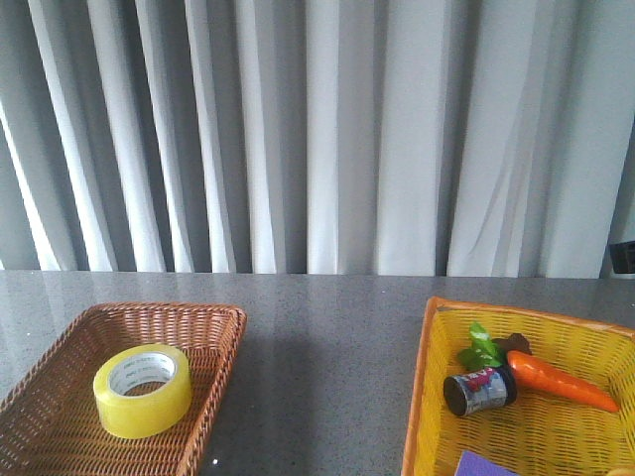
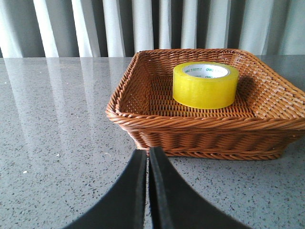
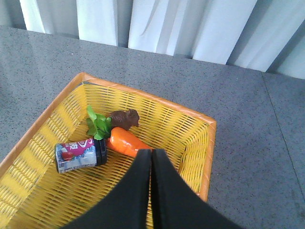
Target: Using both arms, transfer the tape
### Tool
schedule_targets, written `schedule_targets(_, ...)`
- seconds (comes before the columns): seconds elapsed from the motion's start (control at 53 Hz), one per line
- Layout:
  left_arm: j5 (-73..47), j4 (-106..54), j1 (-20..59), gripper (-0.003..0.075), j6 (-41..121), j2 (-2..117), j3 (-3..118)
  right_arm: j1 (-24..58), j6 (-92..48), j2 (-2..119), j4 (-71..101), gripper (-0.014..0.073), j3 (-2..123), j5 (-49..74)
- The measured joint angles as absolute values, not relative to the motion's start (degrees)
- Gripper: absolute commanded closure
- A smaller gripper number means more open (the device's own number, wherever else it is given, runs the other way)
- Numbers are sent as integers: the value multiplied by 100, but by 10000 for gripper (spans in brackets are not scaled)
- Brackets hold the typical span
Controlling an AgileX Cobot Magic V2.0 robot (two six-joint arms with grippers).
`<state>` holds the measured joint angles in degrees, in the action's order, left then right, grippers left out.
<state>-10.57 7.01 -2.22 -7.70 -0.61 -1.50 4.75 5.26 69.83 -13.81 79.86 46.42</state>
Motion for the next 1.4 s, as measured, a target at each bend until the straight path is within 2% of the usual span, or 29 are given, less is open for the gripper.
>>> schedule_targets(0.85,-1057,701,-222,727,-770,-61,-150,475,409,6938,-1363,602,7911,4517)
schedule_targets(0.963,-1057,701,-222,727,-770,-61,-150,475,179,6551,-1095,602,7268,3788)
schedule_targets(1.133,-1057,701,-222,727,-770,-61,-150,475,125,5540,-417,602,5562,2288)
schedule_targets(1.397,-1057,701,-222,727,-770,-61,-150,475,246,3773,62,602,3392,1781)
